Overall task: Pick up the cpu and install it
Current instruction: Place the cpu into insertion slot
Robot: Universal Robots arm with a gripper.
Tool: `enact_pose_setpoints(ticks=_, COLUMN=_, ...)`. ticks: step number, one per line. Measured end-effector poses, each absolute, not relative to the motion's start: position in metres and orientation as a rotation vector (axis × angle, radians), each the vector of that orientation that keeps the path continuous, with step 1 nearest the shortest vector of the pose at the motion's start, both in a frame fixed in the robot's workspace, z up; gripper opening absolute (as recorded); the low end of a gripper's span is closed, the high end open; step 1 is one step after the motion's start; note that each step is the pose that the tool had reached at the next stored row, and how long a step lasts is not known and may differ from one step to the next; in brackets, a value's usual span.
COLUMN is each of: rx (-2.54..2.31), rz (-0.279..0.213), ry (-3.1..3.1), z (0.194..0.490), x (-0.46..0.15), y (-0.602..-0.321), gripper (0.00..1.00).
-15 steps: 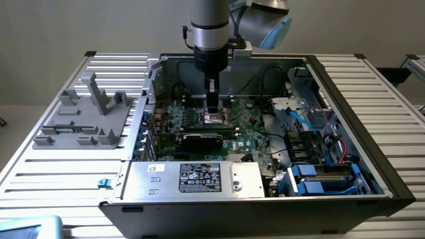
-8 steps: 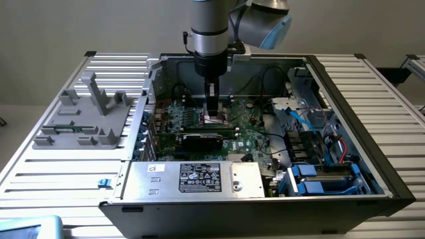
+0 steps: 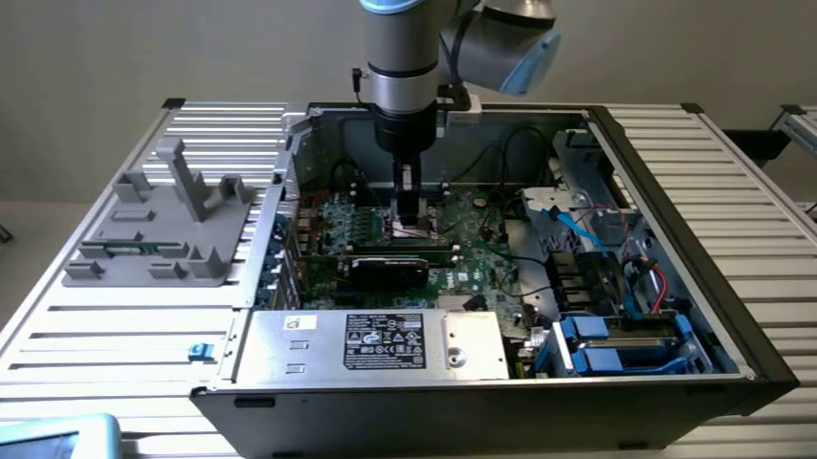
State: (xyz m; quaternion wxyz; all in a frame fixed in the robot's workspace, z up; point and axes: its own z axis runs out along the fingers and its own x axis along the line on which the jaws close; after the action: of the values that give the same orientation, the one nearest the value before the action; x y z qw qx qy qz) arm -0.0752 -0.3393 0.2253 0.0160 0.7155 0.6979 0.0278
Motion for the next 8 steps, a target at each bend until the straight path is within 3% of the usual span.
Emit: enact_pose_setpoints(ticks=8, rx=2.231, rz=0.098, ry=2.175, z=0.2208, x=-0.0753, y=-0.3395, gripper=0.56)
